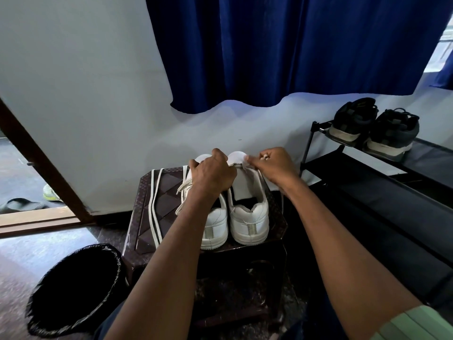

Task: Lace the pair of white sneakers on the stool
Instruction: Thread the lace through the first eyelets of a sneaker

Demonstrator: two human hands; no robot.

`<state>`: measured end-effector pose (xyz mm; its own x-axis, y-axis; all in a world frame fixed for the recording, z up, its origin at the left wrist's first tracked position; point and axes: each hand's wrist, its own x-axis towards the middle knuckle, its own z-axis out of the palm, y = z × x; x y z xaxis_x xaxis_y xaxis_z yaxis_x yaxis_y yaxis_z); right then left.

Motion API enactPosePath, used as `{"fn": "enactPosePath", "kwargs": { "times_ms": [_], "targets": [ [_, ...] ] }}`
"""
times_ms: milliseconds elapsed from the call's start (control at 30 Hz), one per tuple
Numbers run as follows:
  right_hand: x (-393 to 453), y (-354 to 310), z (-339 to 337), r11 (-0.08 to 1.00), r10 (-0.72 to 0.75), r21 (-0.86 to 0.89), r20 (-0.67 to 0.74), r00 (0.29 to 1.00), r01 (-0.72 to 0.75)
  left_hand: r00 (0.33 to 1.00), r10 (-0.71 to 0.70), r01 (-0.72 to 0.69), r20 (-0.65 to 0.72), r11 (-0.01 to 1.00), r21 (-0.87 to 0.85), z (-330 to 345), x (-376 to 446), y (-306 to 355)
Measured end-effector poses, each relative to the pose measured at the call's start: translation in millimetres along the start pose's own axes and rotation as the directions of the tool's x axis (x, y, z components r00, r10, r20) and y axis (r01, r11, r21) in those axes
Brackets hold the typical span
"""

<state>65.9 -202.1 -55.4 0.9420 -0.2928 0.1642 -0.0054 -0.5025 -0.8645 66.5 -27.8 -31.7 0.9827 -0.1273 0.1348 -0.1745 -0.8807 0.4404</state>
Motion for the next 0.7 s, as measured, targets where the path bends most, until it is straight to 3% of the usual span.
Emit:
{"fn": "enactPosePath", "kwargs": {
  "times_ms": [33, 67, 100, 133, 167, 267, 333, 433, 533, 633, 700],
  "targets": [
    [0, -6, -1, 0.939, 0.069, 0.34, -0.029, 0.997, -0.055, 1.0, 0.002, -0.002, -0.001, 1.0, 0.002, 0, 0, 0],
    [0, -14, -4, 0.77, 0.147, 0.628, -0.008, 0.989, -0.109, 1.0, 0.003, -0.003, 0.0, 1.0, 0.002, 0, 0, -1],
    [0, -20, -8, 0.593, 0.167, 0.795, 0.036, 0.985, -0.13, 1.0, 0.003, -0.003, 0.001, 1.0, 0.001, 0, 0, -1],
    [2, -21, -10, 0.52, 0.156, 0.845, 0.048, 0.987, -0.123, 1.0, 0.003, -0.003, -0.001, 1.0, 0.001, 0, 0, -1],
    [2, -21, -13, 0.547, 0.137, 0.83, 0.039, 0.99, -0.109, 1.0, 0.004, -0.004, -0.003, 1.0, 0.004, 0, 0, -1],
    [-1, -11, -12, 0.887, 0.088, 0.459, -0.056, 0.995, -0.052, 1.0, 0.005, -0.005, 0.0, 1.0, 0.007, 0, -1, 0],
    [-5, -11, -7, 0.944, 0.08, 0.326, -0.095, 0.992, -0.045, 1.0, 0.006, -0.006, 0.005, 1.0, 0.011, 0, -1, 0],
    [-10, -27, -15, 0.803, 0.114, 0.585, 0.03, 0.993, -0.11, 0.99, 0.126, -0.126, -0.062, 0.992, -0.003, -1, 1, 0],
    [-13, -48, -27, 0.503, -0.001, 0.843, 0.22, 0.976, -0.189, 0.927, 0.366, -0.372, -0.083, 0.925, -0.078, -4, -1, 14],
    [-14, -58, -34, 0.25, -0.145, 0.95, 0.229, 0.963, -0.188, 0.914, 0.406, -0.396, 0.009, 0.897, -0.196, -3, -7, 33],
    [-12, -56, -35, 0.16, -0.149, 0.974, 0.184, 0.972, -0.16, 0.906, 0.423, -0.412, 0.028, 0.895, -0.171, 2, -9, 37]
  ]
}}
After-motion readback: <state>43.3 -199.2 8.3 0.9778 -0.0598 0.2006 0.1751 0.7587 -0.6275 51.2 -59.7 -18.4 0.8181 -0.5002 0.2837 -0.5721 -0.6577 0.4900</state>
